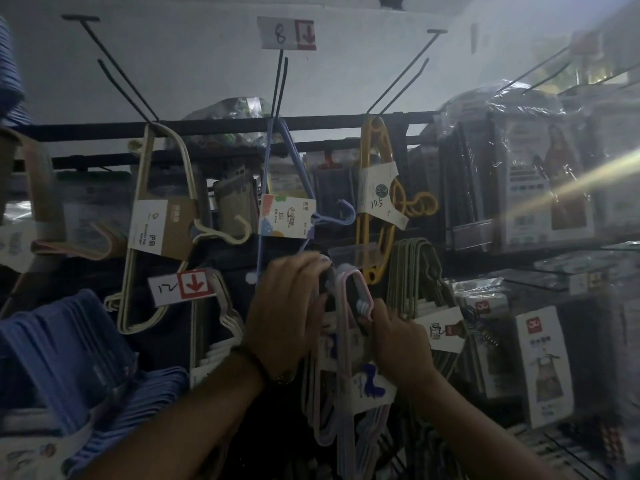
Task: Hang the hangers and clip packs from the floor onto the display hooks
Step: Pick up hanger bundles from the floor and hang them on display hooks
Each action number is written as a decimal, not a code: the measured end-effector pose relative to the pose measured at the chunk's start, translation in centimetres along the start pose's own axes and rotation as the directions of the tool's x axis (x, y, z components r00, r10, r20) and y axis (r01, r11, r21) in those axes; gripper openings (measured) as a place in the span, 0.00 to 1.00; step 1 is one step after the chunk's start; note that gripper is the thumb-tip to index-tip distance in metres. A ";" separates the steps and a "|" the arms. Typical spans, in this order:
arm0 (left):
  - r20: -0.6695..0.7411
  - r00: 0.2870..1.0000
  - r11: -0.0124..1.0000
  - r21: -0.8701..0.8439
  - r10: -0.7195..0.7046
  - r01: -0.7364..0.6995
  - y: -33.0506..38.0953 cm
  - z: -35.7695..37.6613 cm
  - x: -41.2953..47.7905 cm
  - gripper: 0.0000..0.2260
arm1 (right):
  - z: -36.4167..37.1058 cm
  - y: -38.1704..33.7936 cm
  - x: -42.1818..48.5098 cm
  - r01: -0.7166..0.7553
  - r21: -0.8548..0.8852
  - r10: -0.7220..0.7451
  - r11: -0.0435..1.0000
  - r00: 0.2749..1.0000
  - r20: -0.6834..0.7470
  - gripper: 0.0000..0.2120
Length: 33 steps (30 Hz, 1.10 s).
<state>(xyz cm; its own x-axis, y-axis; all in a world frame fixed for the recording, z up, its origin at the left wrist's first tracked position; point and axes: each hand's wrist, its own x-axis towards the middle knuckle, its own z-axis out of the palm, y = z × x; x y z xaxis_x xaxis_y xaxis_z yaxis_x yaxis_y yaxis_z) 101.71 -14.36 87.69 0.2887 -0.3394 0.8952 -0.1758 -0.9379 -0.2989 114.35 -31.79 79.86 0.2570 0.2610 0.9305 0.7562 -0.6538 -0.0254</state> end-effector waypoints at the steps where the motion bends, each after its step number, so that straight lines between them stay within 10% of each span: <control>1: 0.031 0.997 0.995 0.065 0.070 -0.072 -0.3 -0.5 1.7 0.19 | -0.2 -0.2 -0.2 0.015 -0.007 -0.015 1.000 1.000 0.012 0.16; 6: 0.147 0.904 0.876 0.227 0.402 -0.426 -2.2 -2.4 7.0 0.13 | -0.5 -0.4 -1.7 0.056 -0.060 -0.046 0.997 0.987 0.151 0.16; 12: 0.199 0.970 0.984 0.081 0.142 -0.161 -2.3 -3.7 9.8 0.11 | -1.0 -0.1 0.1 -0.039 -0.059 0.050 0.997 0.977 0.206 0.17; 33: 0.335 0.940 0.997 0.020 0.066 -0.077 -2.2 -2.5 5.1 0.13 | 4.3 -0.8 5.8 -0.143 -0.109 0.177 0.984 0.872 0.456 0.15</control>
<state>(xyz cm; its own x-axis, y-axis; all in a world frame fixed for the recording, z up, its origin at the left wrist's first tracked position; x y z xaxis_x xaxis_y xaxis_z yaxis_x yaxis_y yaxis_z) 101.23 -13.83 93.78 0.5755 -0.4043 0.7109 -0.1787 -0.9104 -0.3731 117.88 -26.69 83.69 0.6328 0.4358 0.6400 0.6414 -0.7581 -0.1180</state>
